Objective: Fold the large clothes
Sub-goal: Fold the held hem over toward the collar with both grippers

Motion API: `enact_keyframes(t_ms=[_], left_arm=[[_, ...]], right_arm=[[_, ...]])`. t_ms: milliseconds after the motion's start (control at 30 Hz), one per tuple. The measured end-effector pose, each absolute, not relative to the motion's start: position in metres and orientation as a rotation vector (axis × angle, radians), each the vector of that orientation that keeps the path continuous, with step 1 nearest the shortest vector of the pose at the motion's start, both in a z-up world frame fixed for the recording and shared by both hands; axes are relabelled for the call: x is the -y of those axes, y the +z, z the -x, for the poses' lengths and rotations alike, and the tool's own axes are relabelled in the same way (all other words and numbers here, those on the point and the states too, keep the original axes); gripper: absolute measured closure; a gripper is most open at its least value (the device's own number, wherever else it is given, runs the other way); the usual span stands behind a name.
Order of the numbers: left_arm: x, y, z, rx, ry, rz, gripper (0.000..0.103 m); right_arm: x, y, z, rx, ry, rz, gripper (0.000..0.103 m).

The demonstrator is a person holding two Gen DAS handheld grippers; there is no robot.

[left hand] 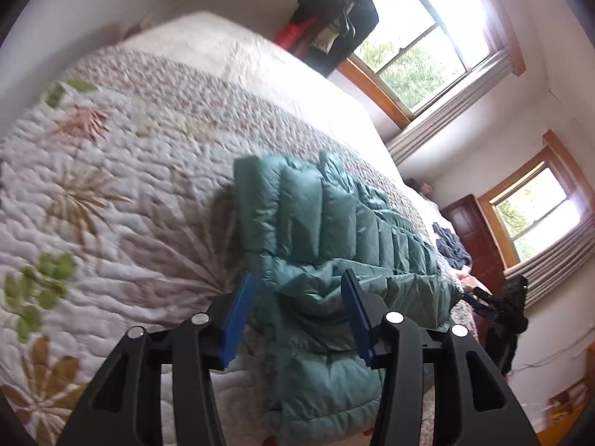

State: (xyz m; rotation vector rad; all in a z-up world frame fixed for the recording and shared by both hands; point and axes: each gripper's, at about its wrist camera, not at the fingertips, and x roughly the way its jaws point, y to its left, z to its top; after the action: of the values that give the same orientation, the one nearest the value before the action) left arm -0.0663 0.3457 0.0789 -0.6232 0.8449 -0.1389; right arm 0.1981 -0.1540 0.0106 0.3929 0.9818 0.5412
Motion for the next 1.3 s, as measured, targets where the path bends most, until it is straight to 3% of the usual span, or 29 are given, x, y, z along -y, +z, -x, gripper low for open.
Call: enact_keyframes(t_ms=[167, 333, 367, 433, 467, 567, 600, 700, 933, 1300], left_arm=[[-0.324, 0.071, 0.067, -0.872, -0.142, 0.512, 0.041], [-0.294, 0.051, 0.059, -0.937, -0.159, 0.438, 0.033], [-0.29, 0.048, 0.057, -0.947, -0.151, 0.425, 0.032], [-0.281, 0.041, 0.053, -0.975, -0.144, 0.4, 0.032], [-0.276, 0.039, 0.053, -0.984, -0.142, 0.387, 0.036], [-0.262, 0.04, 0.061, -0.988, -0.124, 0.333, 0.066], [-0.261, 0.04, 0.064, -0.982, -0.122, 0.33, 0.078], [-0.26, 0.05, 0.082, -0.949, -0.132, 0.354, 0.09], [-0.248, 0.096, 0.116, -0.796, -0.144, 0.332, 0.094], [-0.249, 0.157, 0.04, -0.681, -0.096, 0.285, 0.094]], right_arm=[[0.136, 0.008, -0.192, -0.988, 0.6, -0.277, 0.025], [0.096, -0.011, -0.199, -1.041, 0.564, -0.113, 0.025], [0.089, -0.016, -0.199, -1.048, 0.558, -0.094, 0.026], [0.079, -0.025, -0.202, -1.072, 0.544, -0.067, 0.043], [0.075, -0.029, -0.202, -1.087, 0.535, -0.055, 0.059], [0.071, -0.031, -0.196, -1.085, 0.534, -0.047, 0.081], [0.073, -0.029, -0.191, -1.072, 0.533, -0.047, 0.087], [0.084, -0.018, -0.17, -1.037, 0.546, -0.075, 0.093], [0.1, 0.024, -0.13, -0.939, 0.563, -0.095, 0.095], [0.103, 0.081, -0.198, -0.871, 0.504, -0.172, 0.095]])
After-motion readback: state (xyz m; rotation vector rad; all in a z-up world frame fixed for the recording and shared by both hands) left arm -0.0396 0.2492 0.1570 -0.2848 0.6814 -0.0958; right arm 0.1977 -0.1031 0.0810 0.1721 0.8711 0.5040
